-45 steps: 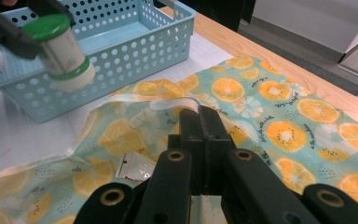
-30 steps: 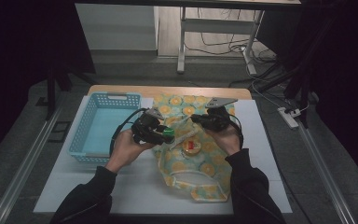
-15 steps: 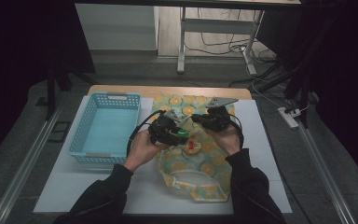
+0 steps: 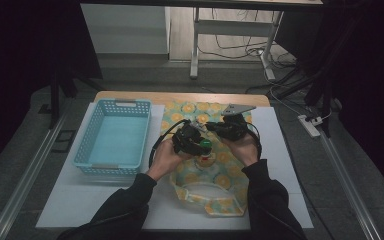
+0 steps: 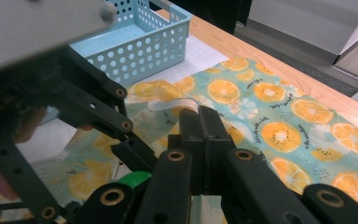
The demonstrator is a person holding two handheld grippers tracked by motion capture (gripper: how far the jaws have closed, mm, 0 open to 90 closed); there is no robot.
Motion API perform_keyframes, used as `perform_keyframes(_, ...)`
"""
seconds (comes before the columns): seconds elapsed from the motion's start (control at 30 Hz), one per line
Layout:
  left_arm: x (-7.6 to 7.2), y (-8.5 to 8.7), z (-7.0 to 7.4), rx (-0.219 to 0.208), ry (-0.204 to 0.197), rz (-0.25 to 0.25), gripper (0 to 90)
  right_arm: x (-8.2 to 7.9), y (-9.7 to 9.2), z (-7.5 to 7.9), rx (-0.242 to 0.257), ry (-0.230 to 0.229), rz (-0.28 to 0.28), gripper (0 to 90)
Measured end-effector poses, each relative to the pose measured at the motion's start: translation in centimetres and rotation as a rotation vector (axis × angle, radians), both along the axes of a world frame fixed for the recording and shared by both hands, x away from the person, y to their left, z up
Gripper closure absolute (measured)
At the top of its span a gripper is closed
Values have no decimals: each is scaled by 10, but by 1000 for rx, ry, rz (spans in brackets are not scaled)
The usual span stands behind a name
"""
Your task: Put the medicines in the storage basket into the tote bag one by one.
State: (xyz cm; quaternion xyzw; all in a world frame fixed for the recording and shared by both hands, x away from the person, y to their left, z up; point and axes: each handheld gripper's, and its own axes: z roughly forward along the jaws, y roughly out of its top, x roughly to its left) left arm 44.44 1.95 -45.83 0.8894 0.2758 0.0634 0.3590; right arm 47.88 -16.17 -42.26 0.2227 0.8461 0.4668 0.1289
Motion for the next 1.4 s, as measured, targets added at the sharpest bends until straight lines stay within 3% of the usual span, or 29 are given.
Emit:
perform_keyframes(0.4, 10, -7, -14, 12, 36, 5, 520, 0, 0, -1, -2, 3, 1, 900)
perform_keyframes(0.6, 12, -6, -16, -14, 44, 2, 508, 1, 0, -1, -2, 4, 1, 900)
perform_keyframes(0.73, 12, -4, -14, -36, 48, 5, 427, 0, 0, -1, -2, 3, 2, 900)
perform_keyframes(1.07, -3, 7, -2, -59, 45, -13, 270, 0, 1, -1, -4, 5, 9, 900)
perform_keyframes(1.27, -13, 20, 0, -135, 68, -16, 195, -1, 2, -1, -1, 5, 14, 900)
perform_keyframes(1.4, -22, 26, 2, -144, 62, -26, 154, -1, 3, -1, 5, 11, 23, 900)
